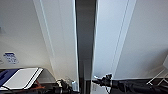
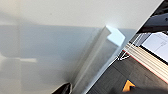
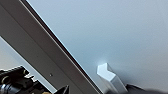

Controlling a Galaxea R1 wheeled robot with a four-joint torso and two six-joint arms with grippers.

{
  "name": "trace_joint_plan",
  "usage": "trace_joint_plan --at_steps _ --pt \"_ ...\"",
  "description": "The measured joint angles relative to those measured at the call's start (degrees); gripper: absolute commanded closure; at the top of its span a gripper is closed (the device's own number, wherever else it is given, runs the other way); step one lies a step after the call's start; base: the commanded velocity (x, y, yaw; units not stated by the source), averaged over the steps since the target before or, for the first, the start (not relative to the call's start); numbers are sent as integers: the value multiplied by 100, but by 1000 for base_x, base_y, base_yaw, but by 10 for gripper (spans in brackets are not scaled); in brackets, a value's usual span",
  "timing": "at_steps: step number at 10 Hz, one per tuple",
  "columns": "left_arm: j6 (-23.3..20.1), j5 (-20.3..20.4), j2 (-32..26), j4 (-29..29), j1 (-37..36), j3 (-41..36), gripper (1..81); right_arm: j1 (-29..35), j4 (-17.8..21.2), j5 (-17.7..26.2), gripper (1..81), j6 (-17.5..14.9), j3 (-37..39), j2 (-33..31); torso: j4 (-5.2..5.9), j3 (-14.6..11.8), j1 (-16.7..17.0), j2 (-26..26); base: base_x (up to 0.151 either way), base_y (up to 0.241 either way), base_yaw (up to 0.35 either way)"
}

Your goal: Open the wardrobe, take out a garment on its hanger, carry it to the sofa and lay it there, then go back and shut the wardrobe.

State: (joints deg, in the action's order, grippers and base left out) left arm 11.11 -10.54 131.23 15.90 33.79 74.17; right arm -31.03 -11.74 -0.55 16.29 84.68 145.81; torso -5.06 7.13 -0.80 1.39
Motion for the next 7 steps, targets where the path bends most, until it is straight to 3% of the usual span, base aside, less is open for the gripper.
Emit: trace_joint_plan --at_steps 4,7 --pt "-67 783 -1182 152 705 -794 10 -400 -199 -63 10 5 -1271 -1331 0 -2 -2 0 0 0 0" --pt "-127 1774 -2178 199 1399 -1211 10 -714 -366 -229 10 2 -1913 -2315 0 -2 -2 0 0 0 0"
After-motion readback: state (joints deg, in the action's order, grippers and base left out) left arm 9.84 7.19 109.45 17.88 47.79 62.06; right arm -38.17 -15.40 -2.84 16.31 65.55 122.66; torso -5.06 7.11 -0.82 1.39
